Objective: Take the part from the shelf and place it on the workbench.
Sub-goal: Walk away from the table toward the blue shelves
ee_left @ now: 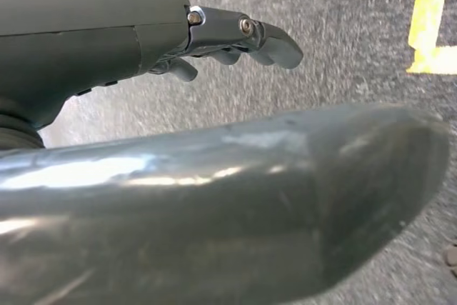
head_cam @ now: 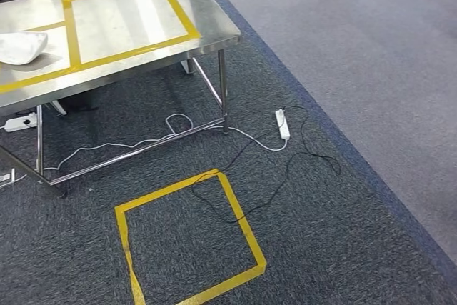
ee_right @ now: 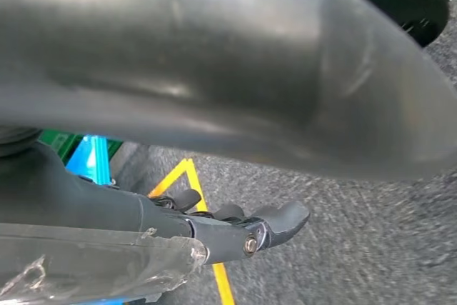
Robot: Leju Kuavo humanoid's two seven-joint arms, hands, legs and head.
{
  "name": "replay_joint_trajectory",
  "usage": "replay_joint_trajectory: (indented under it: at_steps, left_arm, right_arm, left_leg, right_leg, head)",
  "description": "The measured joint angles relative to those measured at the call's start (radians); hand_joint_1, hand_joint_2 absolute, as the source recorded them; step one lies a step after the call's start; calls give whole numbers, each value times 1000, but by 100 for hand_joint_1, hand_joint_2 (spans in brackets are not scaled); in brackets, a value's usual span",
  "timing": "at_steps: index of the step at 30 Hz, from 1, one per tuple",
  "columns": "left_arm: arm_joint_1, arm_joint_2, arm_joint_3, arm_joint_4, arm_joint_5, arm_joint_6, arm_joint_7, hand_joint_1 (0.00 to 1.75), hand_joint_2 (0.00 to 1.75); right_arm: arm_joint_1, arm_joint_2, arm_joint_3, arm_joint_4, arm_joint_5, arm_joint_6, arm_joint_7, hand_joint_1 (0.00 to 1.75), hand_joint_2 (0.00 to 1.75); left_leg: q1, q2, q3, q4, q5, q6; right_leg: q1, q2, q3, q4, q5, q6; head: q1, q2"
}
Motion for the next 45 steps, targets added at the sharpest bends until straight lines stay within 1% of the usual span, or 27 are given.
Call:
replay_joint_trajectory:
  at_steps: [2,4,5,6,8,9,11,13,14,15,18,20,22,24,26,27,28,29,31,33,35,37,39,41,43,44,45]
  left_arm:
    - [-1,3,4,0,3,7,13,0,0]
    - [-1,5,10,0,8,22,26,0,0]
    - [-1,6,14,0,9,36,36,0,0]
    - [-1,7,17,0,9,64,53,0,0]
    - [-1,12,26,0,16,143,94,0,0]
    - [-1,16,35,0,34,186,111,0,0]
    - [1,30,74,0,104,228,125,0,0]
    - [3,45,134,0,181,226,126,0,0]
    - [3,51,165,0,214,216,123,0,0]
    - [2,54,194,0,244,204,120,0,0]
    - [-1,59,278,-1,317,179,115,0,0]
    - [-4,59,326,-1,340,170,113,0,0]
    - [-9,58,359,-1,352,162,113,0,0]
    - [-13,56,380,-1,349,153,112,0,0]
    - [-11,56,390,-1,325,139,111,0,0]
    - [-9,56,390,-1,299,129,109,0,0]
    - [-6,57,384,-1,260,117,106,0,0]
    - [-5,57,374,-1,214,105,103,0,0]
    - [-2,57,343,-1,138,98,93,0,0]
    - [-3,56,318,-1,112,109,77,0,0]
    - [-5,55,306,-1,112,117,67,0,0]
    - [-8,52,300,-1,120,110,67,0,0]
    - [-10,50,298,-1,134,90,74,0,0]
    - [-7,50,298,-1,142,74,80,0,0]
    - [-2,49,298,-1,146,69,83,0,0]
    - [-1,49,298,-1,146,67,84,0,0]
    - [-2,49,298,-1,145,64,85,0,0]
  right_arm:
    - [-1,0,0,0,1,-1,1,0,0]
    - [-4,0,0,0,1,-3,1,0,0]
    - [-4,0,0,0,0,-4,1,0,0]
    - [-2,0,-1,0,0,-6,1,0,0]
    - [4,1,-1,0,-2,-12,4,0,0]
    - [3,1,-1,0,-5,-16,6,0,0]
    - [-1,2,-3,0,-11,-25,7,0,0]
    - [-3,4,-5,0,-16,-32,7,0,0]
    - [-2,4,-6,0,-18,-34,7,0,0]
    - [0,4,-7,0,-20,-35,7,0,0]
    - [-2,4,-11,0,-26,-35,3,0,0]
    - [-4,5,-13,0,-28,-32,-1,0,0]
    - [-2,5,-15,0,-28,-29,-2,0,0]
    - [0,5,-16,0,-28,-29,-3,0,0]
    - [-2,5,-17,0,-27,-29,-3,0,0]
    - [-2,5,-17,0,-26,-28,-3,0,0]
    - [-2,5,-17,0,-23,-27,-3,0,0]
    - [-1,5,-17,0,-19,-26,-2,0,0]
    - [1,5,-17,0,-11,-24,0,0,0]
    - [-1,5,-17,0,-10,-24,1,0,0]
    - [-2,5,-17,0,-10,-24,2,0,0]
    - [2,5,-17,0,-10,-24,2,0,0]
    - [7,5,-17,0,-9,-24,3,0,0]
    - [4,5,-17,0,-9,-23,4,0,0]
    - [0,5,-17,0,-9,-23,4,0,0]
    - [0,5,-17,0,-9,-23,4,0,0]
    - [2,5,-17,0,-9,-23,4,0,0]
  left_leg:
    - [9,-48,67,-135,63,-1]
    - [15,-92,100,-209,80,2]
    - [15,-94,101,-216,76,6]
    - [14,-81,98,-214,78,13]
    - [15,-55,97,-215,83,25]
    - [17,-40,97,-217,85,31]
    - [14,-8,96,-217,86,35]
    - [12,26,96,-216,85,36]
    - [12,40,96,-216,85,35]
    - [12,53,97,-216,84,34]
    - [8,85,103,-215,79,20]
    - [4,103,107,-215,78,7]
    - [7,114,110,-217,77,-6]
    - [11,79,96,-182,46,-15]
    - [10,27,41,-63,-21,-16]
    - [9,14,5,7,-50,-14]
    - [8,8,-22,57,-62,-13]
    - [7,5,-34,73,-53,-11]
    - [8,-9,-3,-6,15,-6]
    - [13,-58,53,-138,76,-2]
    - [16,-87,79,-200,87,2]
    - [14,-67,80,-205,87,12]
    - [15,-42,81,-207,91,26]
    - [14,-13,81,-208,91,34]
    - [11,19,81,-208,90,36]
    - [10,35,82,-207,89,36]
    - [9,49,83,-207,88,35]
  right_leg:
    - [1,28,-8,9,2,8]
    - [2,52,-22,19,5,18]
    - [1,64,-30,22,8,24]
    - [-2,75,-37,20,12,30]
    - [-2,53,-52,38,1,40]
    - [-1,25,-69,74,-23,44]
    - [-2,-35,-124,199,-93,53]
    - [-8,-56,-164,300,-132,59]
    - [-10,-62,-157,299,-125,60]
    - [-12,-68,-130,260,-102,60]
    - [-9,-120,-19,72,-36,52]
    - [-4,-129,-4,37,-33,40]
    - [-4,-105,-11,36,-29,27]
    - [-7,-83,-11,31,-23,14]
    - [-9,-60,-14,29,-17,5]
    - [-8,-46,-16,29,-16,3]
    - [-8,-32,-17,30,-14,2]
    - [-7,-16,-18,30,-13,2]
    - [-8,15,-18,30,-10,6]
    - [-6,43,-22,35,-8,14]
    - [-5,67,-33,39,-5,24]
    - [-8,82,-43,36,0,35]
    - [-6,37,-62,67,-21,44]
    - [-3,-33,-113,177,-85,52]
    - [-7,-57,-172,304,-139,58]
    - [-9,-60,-181,327,-142,59]
    - [-9,-63,-167,308,-125,59]
  head:
    - [-1,0]
    - [-1,0]
    - [-2,0]
    - [-2,0]
    - [2,0]
    - [6,0]
    - [14,0]
    - [13,0]
    - [13,0]
    - [13,0]
    - [13,0]
    - [10,0]
    - [8,0]
    - [6,0]
    - [1,0]
    - [-1,0]
    - [-1,0]
    - [-1,0]
    - [-1,0]
    - [-1,0]
    - [0,0]
    - [0,0]
    - [8,0]
    - [16,0]
    - [16,0]
    - [16,0]
    - [16,0]
